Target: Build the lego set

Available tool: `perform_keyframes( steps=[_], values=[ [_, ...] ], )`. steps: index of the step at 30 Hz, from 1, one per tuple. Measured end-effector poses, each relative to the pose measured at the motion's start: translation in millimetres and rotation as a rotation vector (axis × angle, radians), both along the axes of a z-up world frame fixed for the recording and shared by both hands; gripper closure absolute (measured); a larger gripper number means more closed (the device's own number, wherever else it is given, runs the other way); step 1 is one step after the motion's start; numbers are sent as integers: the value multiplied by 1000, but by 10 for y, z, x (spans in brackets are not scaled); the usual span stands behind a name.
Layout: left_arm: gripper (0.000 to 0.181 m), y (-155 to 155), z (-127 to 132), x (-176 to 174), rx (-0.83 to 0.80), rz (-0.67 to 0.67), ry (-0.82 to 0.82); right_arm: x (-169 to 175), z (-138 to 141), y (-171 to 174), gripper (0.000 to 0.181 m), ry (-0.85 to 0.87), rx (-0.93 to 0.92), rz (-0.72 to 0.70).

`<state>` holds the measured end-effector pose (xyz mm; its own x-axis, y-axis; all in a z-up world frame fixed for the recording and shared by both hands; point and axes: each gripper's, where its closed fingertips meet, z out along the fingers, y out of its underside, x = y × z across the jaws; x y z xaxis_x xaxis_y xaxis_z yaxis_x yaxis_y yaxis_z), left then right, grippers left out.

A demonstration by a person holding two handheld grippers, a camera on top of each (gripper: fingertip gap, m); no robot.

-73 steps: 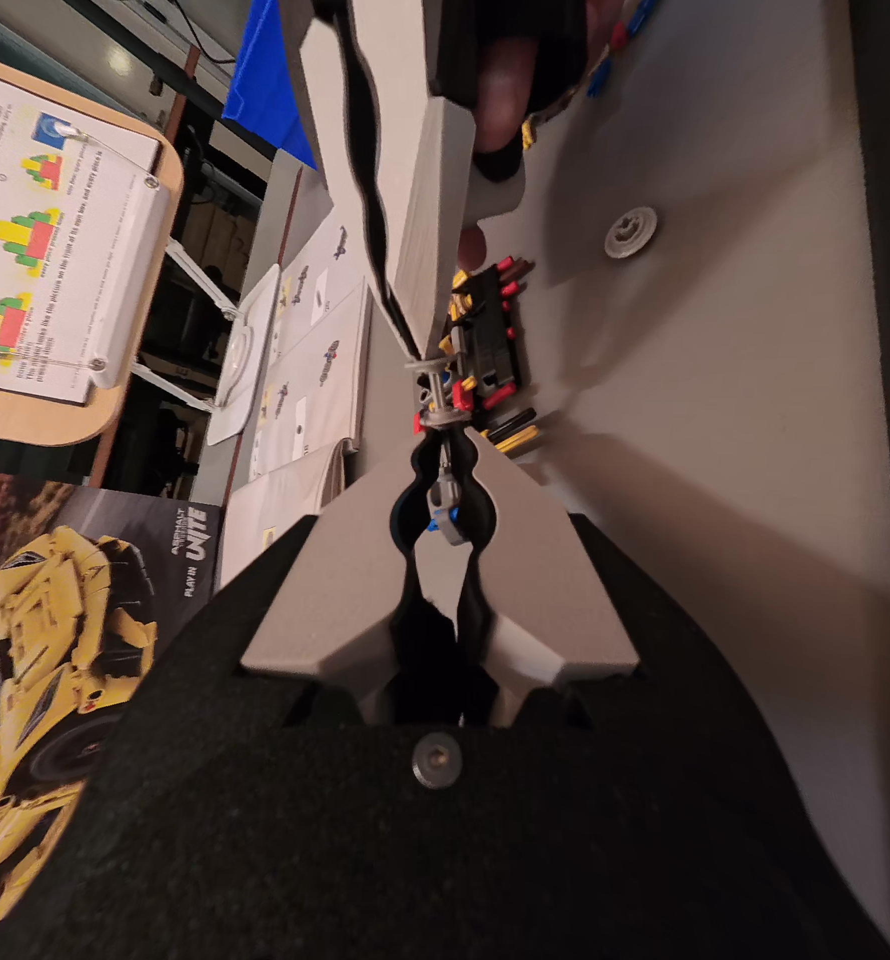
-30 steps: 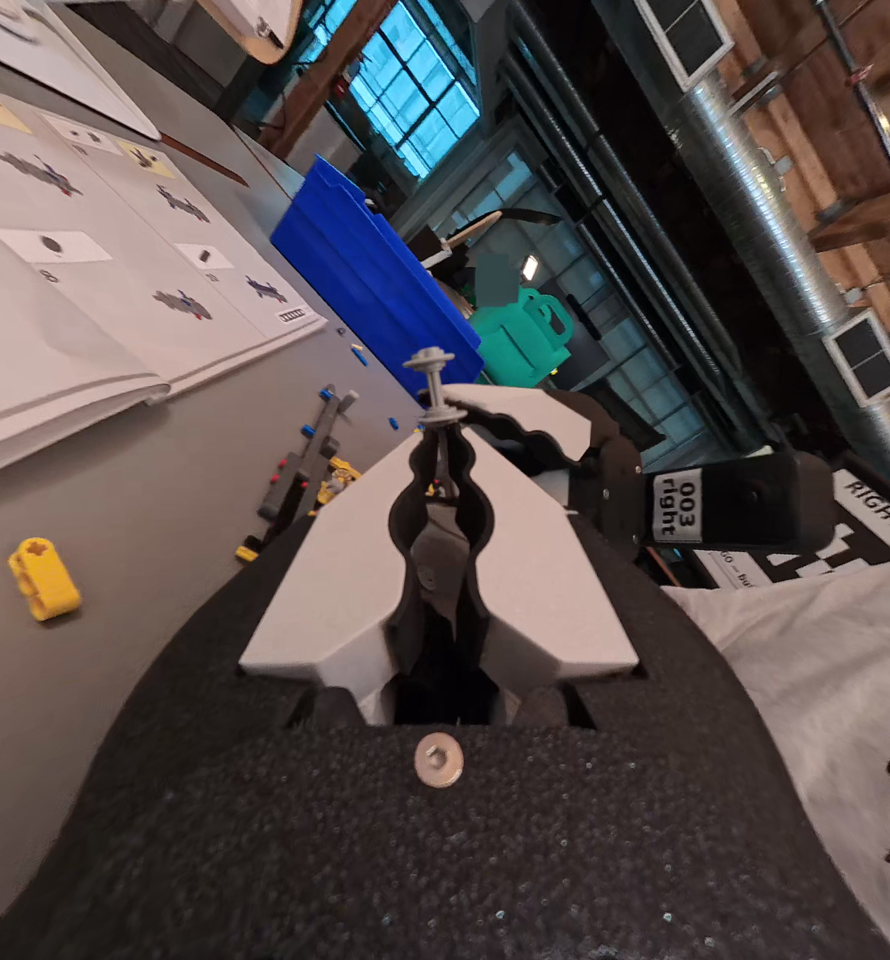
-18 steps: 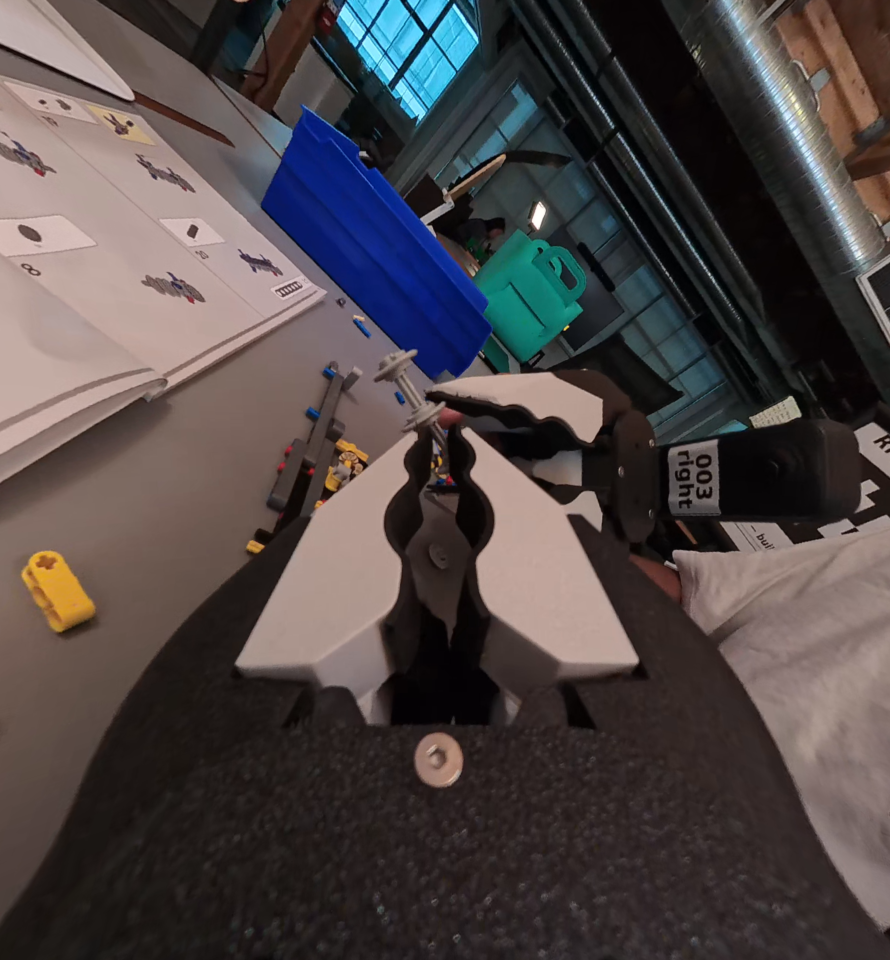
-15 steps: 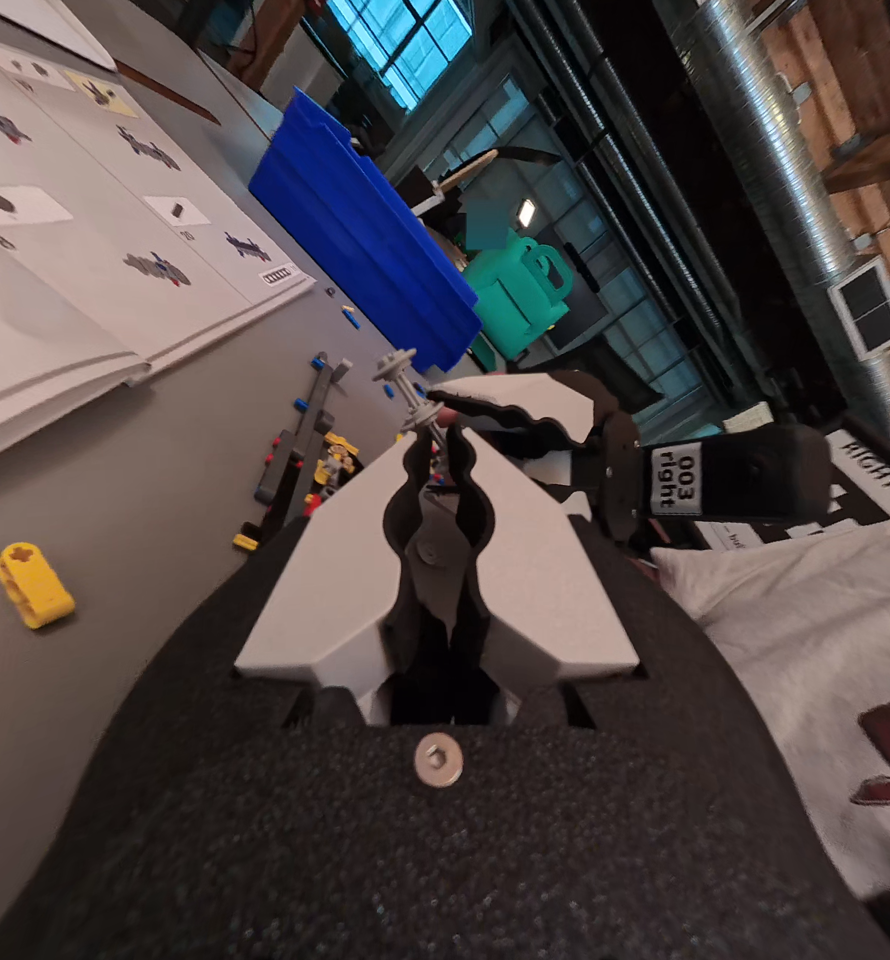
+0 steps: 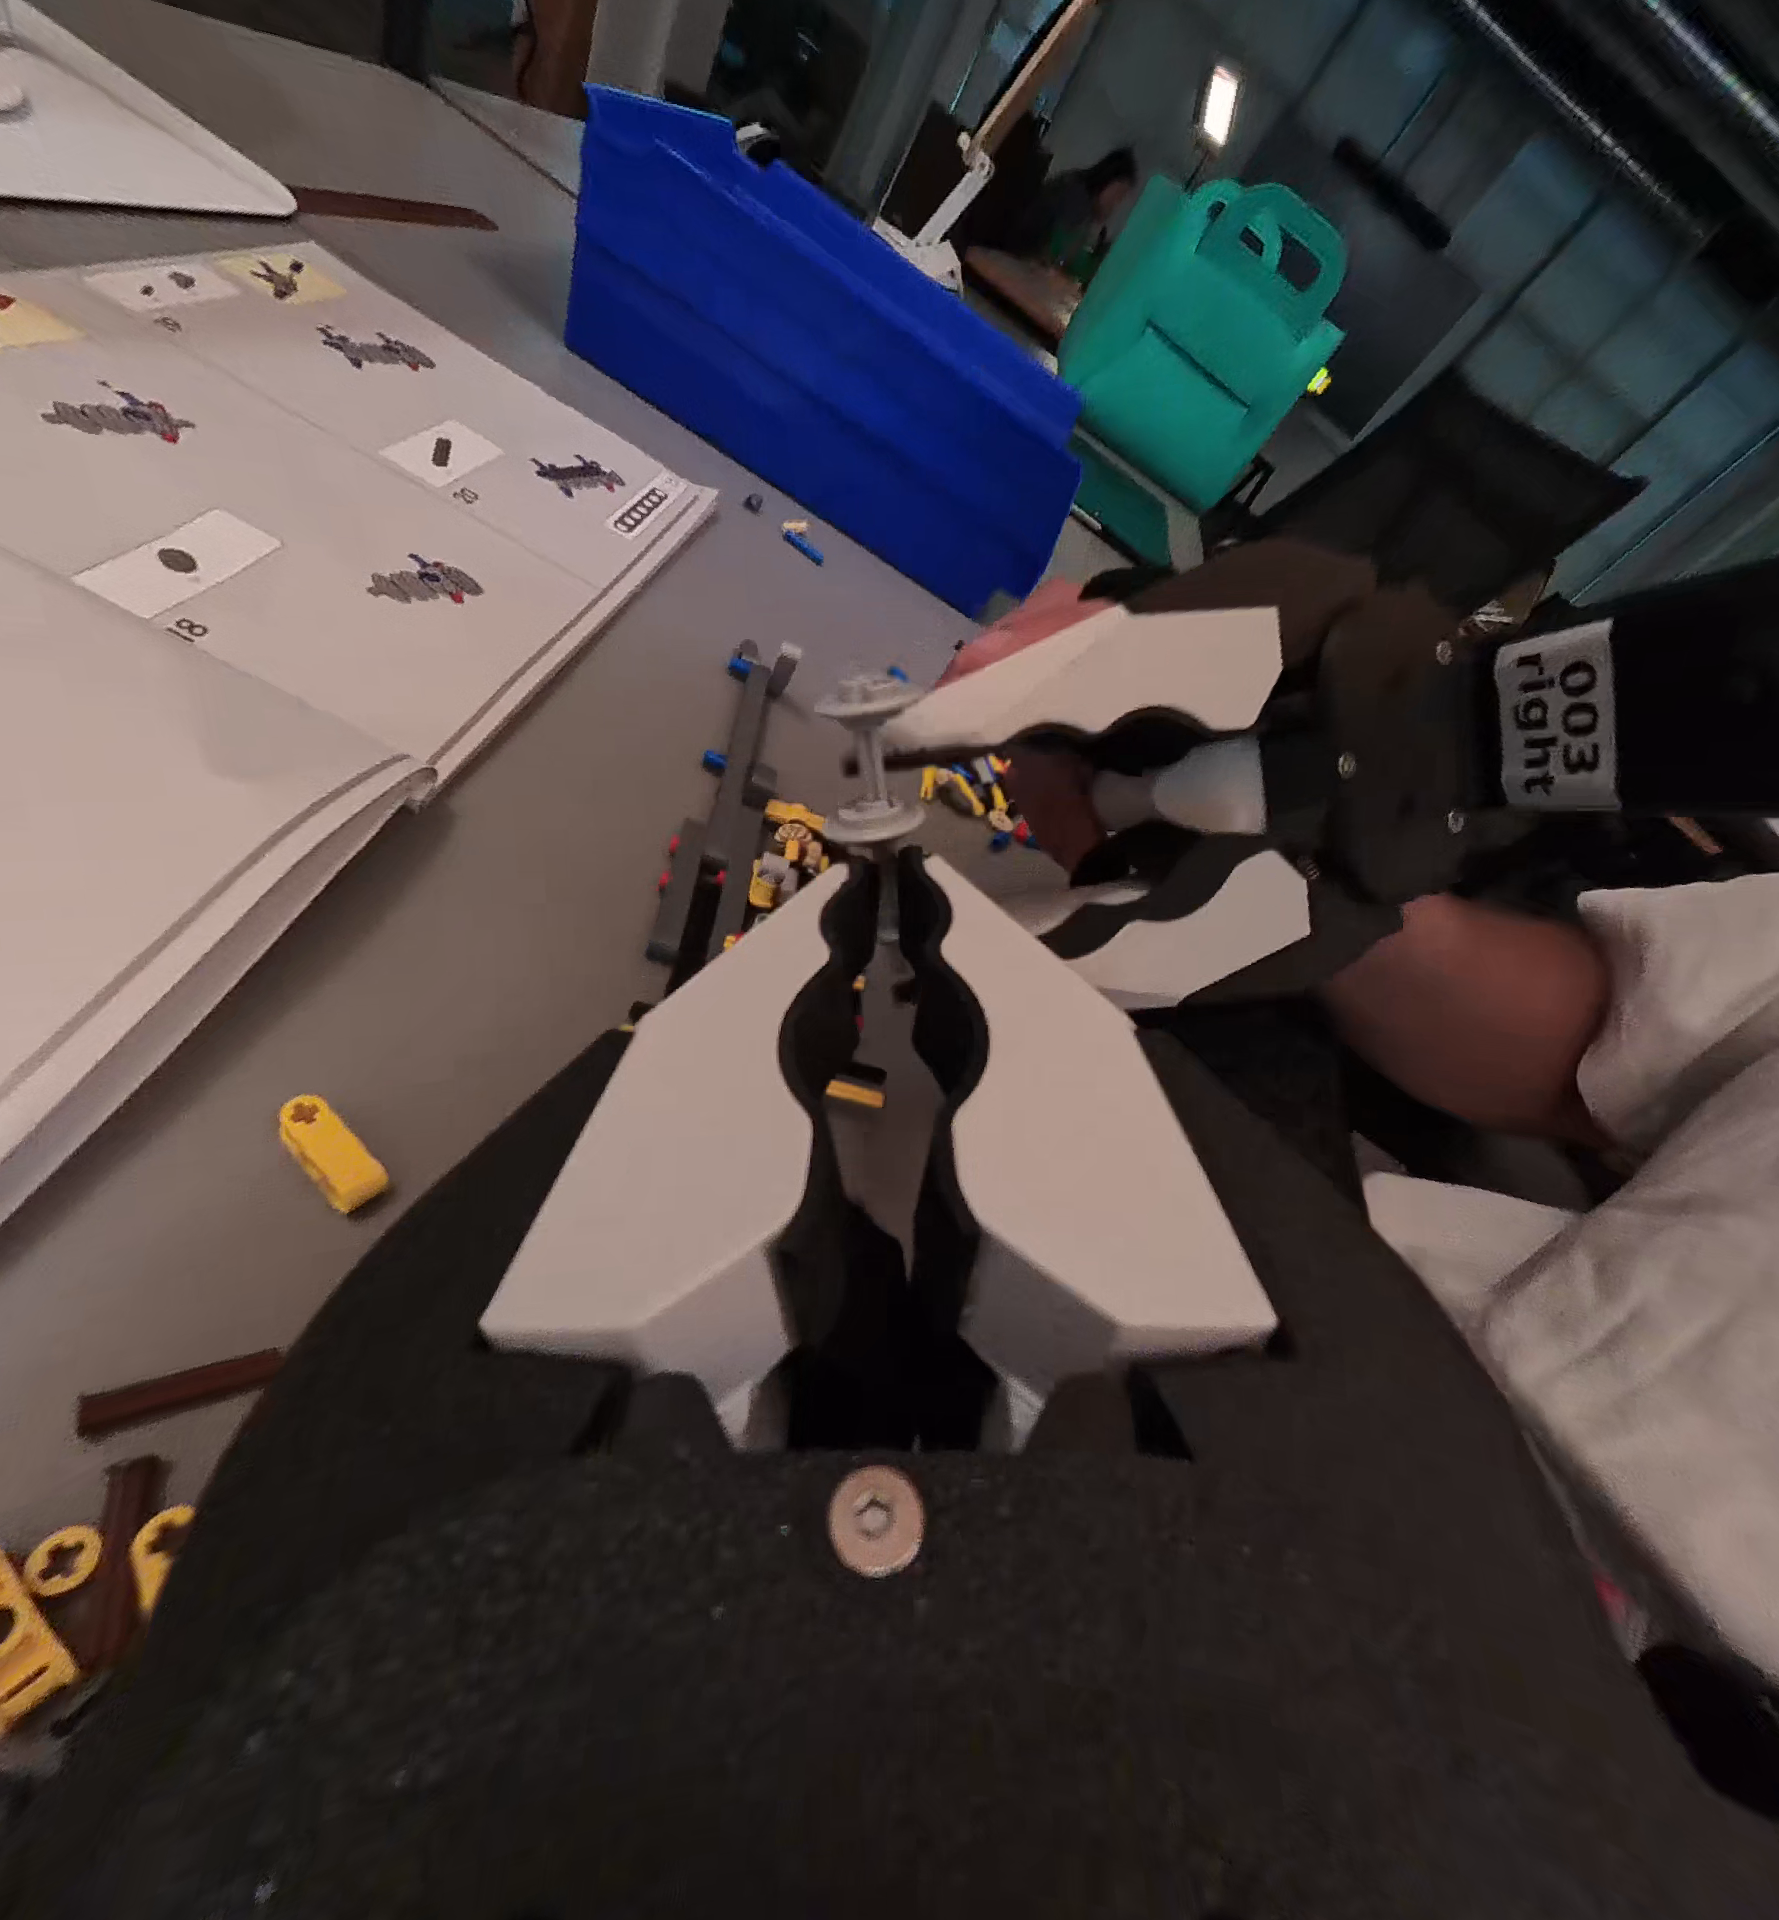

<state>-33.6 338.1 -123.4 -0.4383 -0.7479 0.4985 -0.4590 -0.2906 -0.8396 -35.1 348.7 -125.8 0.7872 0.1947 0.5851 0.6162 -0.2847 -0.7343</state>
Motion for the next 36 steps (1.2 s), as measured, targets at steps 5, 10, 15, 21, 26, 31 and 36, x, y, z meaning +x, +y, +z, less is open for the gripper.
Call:
perform_keyframes(
  steps=[5, 10, 15, 21, 26, 31, 36],
  values=[
    [179, -40, -46, -35, -31, -33, 33, -22, -152, 17, 142, -92, -103, -11],
    [179, -69, -71, -18, -16, -37, 37, 15, -161, 13, 146, -154, -143, -48],
    [179, -65, -114, 3, 15, -22, 43, 31, -212, 13, 147, -101, -173, -68],
    [179, -60, -118, 7, 4, -21, 47, 25, -226, 15, 149, -75, -174, -62],
    [179, -61, -120, 14, -5, -17, 50, 30, -226, 17, 151, -77, -168, -63],
    [179, -48, -104, 30, -27, -6, 51, 47, -209, 33, 152, -57, -152, -69],
    [177, -28, -34, 39, -53, -8, 38, 85, -138, 71, 152, -55, -77, -103]
  ],
)
